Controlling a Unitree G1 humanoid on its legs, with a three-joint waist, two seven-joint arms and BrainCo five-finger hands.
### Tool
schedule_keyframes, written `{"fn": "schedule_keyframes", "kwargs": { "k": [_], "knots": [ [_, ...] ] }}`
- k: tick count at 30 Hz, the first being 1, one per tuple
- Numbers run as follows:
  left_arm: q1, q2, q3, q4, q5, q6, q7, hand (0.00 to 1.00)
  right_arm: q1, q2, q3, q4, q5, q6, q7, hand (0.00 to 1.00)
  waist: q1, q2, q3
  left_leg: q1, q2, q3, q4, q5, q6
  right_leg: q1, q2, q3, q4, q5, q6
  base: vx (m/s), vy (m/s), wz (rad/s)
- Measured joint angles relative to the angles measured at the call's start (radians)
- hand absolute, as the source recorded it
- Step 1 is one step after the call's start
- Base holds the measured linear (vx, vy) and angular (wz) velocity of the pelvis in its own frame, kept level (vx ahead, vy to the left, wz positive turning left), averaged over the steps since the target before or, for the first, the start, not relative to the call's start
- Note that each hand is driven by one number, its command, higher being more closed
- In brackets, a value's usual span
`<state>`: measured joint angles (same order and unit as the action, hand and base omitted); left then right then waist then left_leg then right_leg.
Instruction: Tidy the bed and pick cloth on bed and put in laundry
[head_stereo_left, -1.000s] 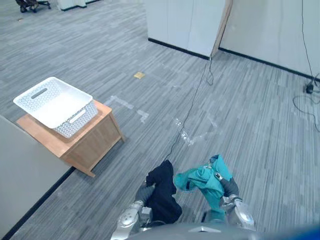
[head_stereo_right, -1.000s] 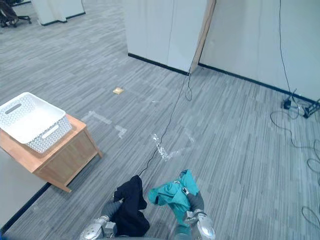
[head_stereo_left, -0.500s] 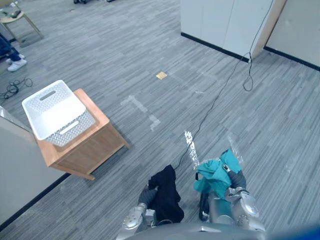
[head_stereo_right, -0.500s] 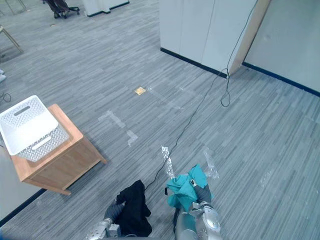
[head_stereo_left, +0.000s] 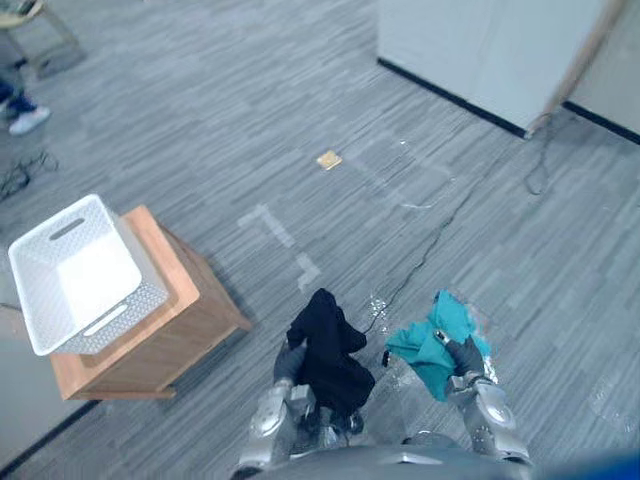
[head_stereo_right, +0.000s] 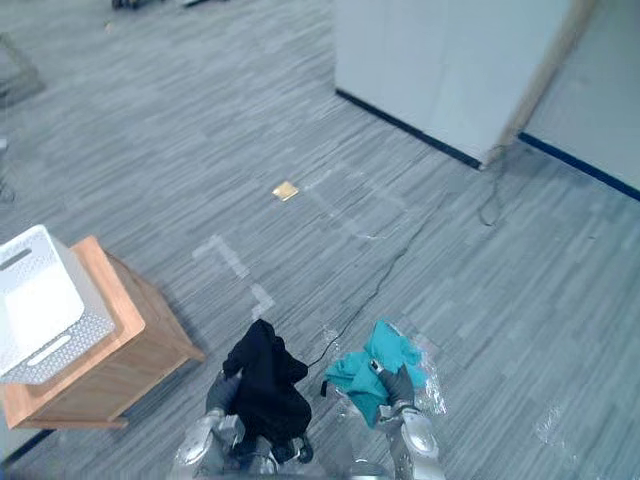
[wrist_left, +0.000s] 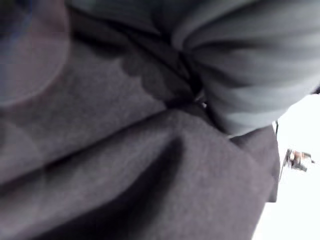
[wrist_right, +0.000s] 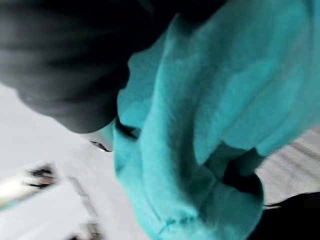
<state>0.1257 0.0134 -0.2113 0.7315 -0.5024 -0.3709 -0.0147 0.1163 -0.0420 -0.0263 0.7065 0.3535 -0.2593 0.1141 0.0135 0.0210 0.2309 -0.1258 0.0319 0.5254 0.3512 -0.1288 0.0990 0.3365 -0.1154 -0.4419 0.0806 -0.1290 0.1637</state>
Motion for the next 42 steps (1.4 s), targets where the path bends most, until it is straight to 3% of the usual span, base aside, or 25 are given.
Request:
{"fn": "schedule_keyframes", "kwargs": {
  "k": [2,4,7,9,11,13,14,15,16,17,18,20,21,24,25,27,28,30,33,35,36,37,38,39,42],
  "knots": [
    [0.024,-0.001,0.021,-0.001,0.001,0.016,0.020,1.00,0.012,0.009,-0.001,0.002,-0.003,0.000,-0.001,1.00,0.006,-0.004,-0.017,0.064,-0.015,-0.013,-0.044,-0.029,0.028,-0.042,-0.028,-0.014,0.207,0.005,0.008,0.44,0.151,0.74],
    [0.038,0.019,0.025,-0.002,0.006,0.035,0.031,1.00,0.019,0.022,0.001,-0.003,-0.003,-0.004,0.002,1.00,0.008,-0.029,-0.017,0.150,-0.048,-0.088,-0.128,-0.052,0.049,-0.208,-0.114,0.005,0.664,0.051,0.017,0.44,0.034,1.00],
    [0.056,0.038,0.021,-0.001,0.027,0.058,0.065,1.00,0.036,0.019,0.002,-0.015,-0.002,-0.007,0.001,1.00,0.004,-0.035,-0.015,0.277,-0.057,-0.247,-0.199,-0.092,0.023,-0.342,-0.136,0.033,0.933,-0.047,-0.043,0.46,-0.186,1.40],
    [0.056,0.043,0.020,-0.002,0.027,0.055,0.067,1.00,0.061,0.017,0.021,-0.045,0.005,-0.022,-0.004,1.00,0.001,-0.028,-0.013,0.323,-0.044,-0.350,-0.214,-0.123,0.004,-0.431,-0.124,0.074,0.902,-0.104,-0.055,0.39,-0.290,1.42],
    [0.052,0.049,0.018,-0.001,0.022,0.056,0.068,1.00,0.069,0.006,0.044,-0.044,0.008,-0.027,-0.015,1.00,-0.005,-0.027,-0.007,0.349,-0.008,-0.451,-0.203,-0.146,-0.031,-0.509,-0.104,0.123,0.739,-0.156,-0.069,0.28,-0.319,1.45],
    [0.041,0.051,0.015,-0.001,0.021,0.055,0.067,1.00,0.074,0.000,0.047,-0.044,0.019,-0.034,-0.024,1.00,-0.009,-0.023,-0.004,0.345,0.028,-0.548,-0.195,-0.170,-0.073,-0.538,-0.095,0.184,0.506,-0.122,-0.047,0.27,-0.378,1.60],
    [0.035,0.070,0.014,0.003,0.021,0.050,0.065,1.00,0.073,0.000,0.047,-0.040,0.030,-0.044,-0.030,1.00,-0.003,-0.053,-0.006,0.342,0.033,-0.613,-0.189,-0.194,-0.110,-0.534,-0.112,0.253,0.282,0.009,-0.024,0.34,-0.471,1.45],
    [0.030,0.062,0.012,0.039,0.020,0.052,0.066,1.00,0.056,-0.008,0.042,-0.019,0.042,-0.044,-0.031,1.00,0.005,-0.029,-0.005,0.345,0.062,-0.636,-0.183,-0.198,-0.137,-0.499,-0.086,0.218,0.257,0.014,-0.024,0.40,-0.526,1.19],
    [0.034,0.061,-0.004,0.042,0.020,0.051,0.065,1.00,0.049,-0.016,0.031,-0.006,0.047,-0.044,-0.032,1.00,0.012,-0.018,-0.006,0.329,0.060,-0.620,-0.168,-0.189,-0.158,-0.476,-0.089,0.178,0.244,0.027,-0.028,0.29,-0.336,0.92],
    [0.046,0.062,-0.013,0.030,0.020,0.031,0.061,1.00,0.038,-0.021,0.011,-0.018,0.055,-0.048,-0.032,1.00,0.003,-0.007,0.001,0.319,0.040,-0.616,-0.150,-0.159,-0.148,-0.494,-0.098,0.190,0.336,0.061,-0.034,0.21,-0.251,1.01],
    [0.048,0.048,-0.010,0.027,0.020,0.011,0.057,1.00,0.036,-0.036,0.009,-0.044,0.055,-0.058,-0.027,1.00,-0.001,0.016,0.006,0.332,0.062,-0.597,-0.151,-0.148,-0.136,-0.565,-0.084,0.221,0.472,0.020,-0.035,0.18,-0.228,1.06],
    [0.058,0.053,0.047,0.040,0.010,-0.016,0.059,1.00,0.048,-0.033,0.050,-0.062,0.053,-0.076,0.009,1.00,0.016,0.005,0.004,0.370,0.102,-0.628,-0.151,-0.233,-0.182,-0.574,-0.054,0.291,0.443,-0.001,-0.082,0.21,-0.281,0.89],
    [0.058,0.055,0.058,0.047,0.007,-0.017,0.060,1.00,0.048,-0.030,0.054,-0.061,0.054,-0.077,0.012,1.00,0.014,0.009,-0.005,0.370,0.122,-0.652,-0.145,-0.243,-0.191,-0.570,-0.042,0.283,0.474,-0.040,-0.083,0.29,-0.366,0.66],
    [0.105,0.038,0.073,0.048,-0.012,-0.027,0.056,1.00,0.029,-0.016,0.073,-0.062,0.059,-0.086,0.033,1.00,0.033,0.008,-0.028,0.288,0.147,-0.676,0.054,-0.225,-0.160,-0.562,-0.026,0.240,0.547,-0.163,-0.115,0.26,-0.289,0.32],
    [0.118,0.027,0.097,0.037,-0.036,-0.030,0.038,1.00,0.033,-0.016,0.078,-0.065,0.060,-0.085,0.036,1.00,0.031,0.016,-0.033,0.221,0.158,-0.671,0.201,-0.182,-0.147,-0.524,-0.022,0.207,0.527,-0.181,-0.119,0.27,-0.277,0.57],
    [0.127,0.014,0.122,0.033,-0.066,-0.034,0.009,1.00,0.046,-0.030,0.075,-0.079,0.045,0.048,-0.009,1.00,0.027,0.028,-0.037,0.077,0.212,-0.628,0.486,-0.070,-0.167,-0.417,0.021,0.164,0.436,-0.196,-0.139,0.29,-0.273,0.65],
    [0.128,0.006,0.134,0.026,-0.066,-0.035,-0.006,1.00,0.045,-0.040,0.074,-0.036,0.077,0.060,0.028,1.00,0.035,0.042,-0.035,0.015,0.246,-0.576,0.625,-0.077,-0.160,-0.347,0.049,0.150,0.367,-0.182,-0.158,0.36,-0.285,0.42],
    [0.138,0.007,0.136,0.006,-0.066,-0.034,-0.024,1.00,0.073,-0.051,0.059,0.001,0.152,0.010,0.144,1.00,0.045,0.040,-0.035,-0.049,0.241,-0.467,0.695,-0.105,-0.158,-0.239,0.058,0.121,0.255,-0.157,-0.168,0.34,-0.164,0.19],
    [0.135,0.016,0.137,-0.023,-0.068,-0.025,-0.030,1.00,0.087,-0.046,0.038,-0.045,0.157,-0.020,0.200,1.00,0.026,0.030,-0.033,-0.091,0.150,-0.326,0.480,-0.160,-0.172,-0.145,0.053,0.098,0.140,-0.120,-0.171,0.41,-0.064,0.12],
    [0.106,0.015,0.139,-0.026,-0.076,-0.001,-0.031,1.00,0.088,-0.036,0.005,-0.078,0.145,-0.021,0.207,1.00,0.017,0.014,-0.023,-0.098,0.049,-0.179,0.186,-0.108,-0.125,-0.108,0.019,0.058,0.131,-0.123,-0.164,0.46,0.029,0.41],
    [0.098,0.010,0.131,-0.038,-0.076,0.011,-0.031,1.00,0.098,-0.037,-0.007,-0.104,0.124,-0.023,0.206,1.00,0.007,0.018,-0.023,-0.082,0.003,-0.087,-0.037,0.040,-0.115,-0.080,0.022,0.035,0.125,-0.136,-0.142,0.47,0.087,0.50],
    [0.102,0.008,0.132,-0.044,-0.077,0.014,-0.032,1.00,0.114,-0.039,-0.007,-0.112,0.111,-0.029,0.202,1.00,0.008,0.021,-0.025,-0.059,-0.010,-0.015,-0.134,0.122,0.045,-0.058,0.035,0.031,0.108,-0.149,-0.119,0.40,0.098,0.54],
    [0.095,0.011,0.133,-0.036,-0.078,0.023,-0.031,1.00,0.111,-0.022,-0.002,-0.112,0.094,-0.030,0.191,1.00,0.007,-0.005,-0.031,-0.031,-0.050,-0.006,-0.176,0.123,0.077,-0.032,0.023,0.024,0.083,-0.156,-0.108,0.37,0.098,0.41],
    [0.088,0.020,0.134,-0.040,-0.089,0.033,-0.031,1.00,0.113,-0.012,0.013,-0.132,0.070,-0.044,0.185,1.00,0.006,-0.032,-0.032,-0.044,-0.069,0.006,-0.179,0.118,0.075,-0.025,0.012,0.015,0.054,-0.140,-0.087,0.33,0.080,0.38],
    [0.075,0.027,0.134,-0.036,-0.112,0.037,-0.031,1.00,0.104,-0.011,0.030,-0.142,0.023,-0.067,0.155,1.00,0.006,-0.041,-0.022,-0.059,-0.059,0.081,-0.105,0.070,0.139,0.023,0.012,0.020,-0.016,-0.058,-0.038,0.32,0.060,0.23]
  ]
}}
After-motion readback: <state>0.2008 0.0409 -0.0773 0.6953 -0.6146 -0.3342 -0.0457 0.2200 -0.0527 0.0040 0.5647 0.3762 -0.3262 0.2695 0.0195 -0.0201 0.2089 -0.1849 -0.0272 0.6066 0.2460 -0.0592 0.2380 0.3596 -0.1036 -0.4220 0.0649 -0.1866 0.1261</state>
